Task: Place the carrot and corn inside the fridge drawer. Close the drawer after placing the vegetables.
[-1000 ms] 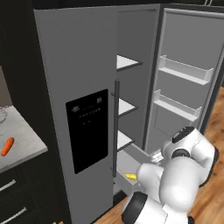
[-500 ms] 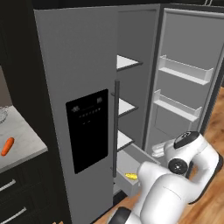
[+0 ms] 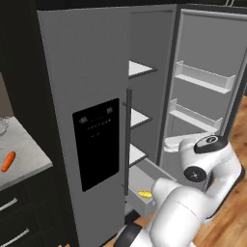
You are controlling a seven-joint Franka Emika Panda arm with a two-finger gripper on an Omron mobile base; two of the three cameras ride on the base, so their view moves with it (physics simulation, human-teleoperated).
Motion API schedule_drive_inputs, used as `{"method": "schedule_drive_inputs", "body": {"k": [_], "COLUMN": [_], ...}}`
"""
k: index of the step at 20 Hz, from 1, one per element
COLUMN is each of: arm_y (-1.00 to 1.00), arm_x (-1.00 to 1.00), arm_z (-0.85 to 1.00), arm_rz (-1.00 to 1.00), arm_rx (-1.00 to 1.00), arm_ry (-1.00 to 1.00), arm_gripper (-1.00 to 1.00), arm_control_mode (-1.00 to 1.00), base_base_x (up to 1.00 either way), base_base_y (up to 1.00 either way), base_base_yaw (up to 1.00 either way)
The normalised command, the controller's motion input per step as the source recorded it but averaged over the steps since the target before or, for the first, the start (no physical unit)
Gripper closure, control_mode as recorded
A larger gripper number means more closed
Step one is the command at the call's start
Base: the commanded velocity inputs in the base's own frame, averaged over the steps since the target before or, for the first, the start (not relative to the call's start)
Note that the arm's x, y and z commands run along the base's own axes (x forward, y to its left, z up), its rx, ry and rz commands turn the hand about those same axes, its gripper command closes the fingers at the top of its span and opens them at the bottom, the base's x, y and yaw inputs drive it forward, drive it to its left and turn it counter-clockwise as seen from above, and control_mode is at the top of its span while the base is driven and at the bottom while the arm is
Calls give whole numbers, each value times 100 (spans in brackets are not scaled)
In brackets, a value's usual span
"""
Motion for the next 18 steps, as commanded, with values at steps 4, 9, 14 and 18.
{"method": "schedule_drive_inputs", "body": {"k": [4,9,14,18], "arm_y": [27,23,3,1], "arm_x": [17,16,16,0], "arm_z": [96,44,2,2], "arm_rz": [5,7,15,10], "arm_rx": [13,23,46,54], "arm_ry": [-20,-39,-51,-70], "arm_gripper": [-100,-100,-100,-100], "arm_control_mode": [-100,-100,-100,-100], "base_base_x": [0,0,0,0], "base_base_y": [0,0,0,0], "base_base_yaw": [0,0,0,0]}}
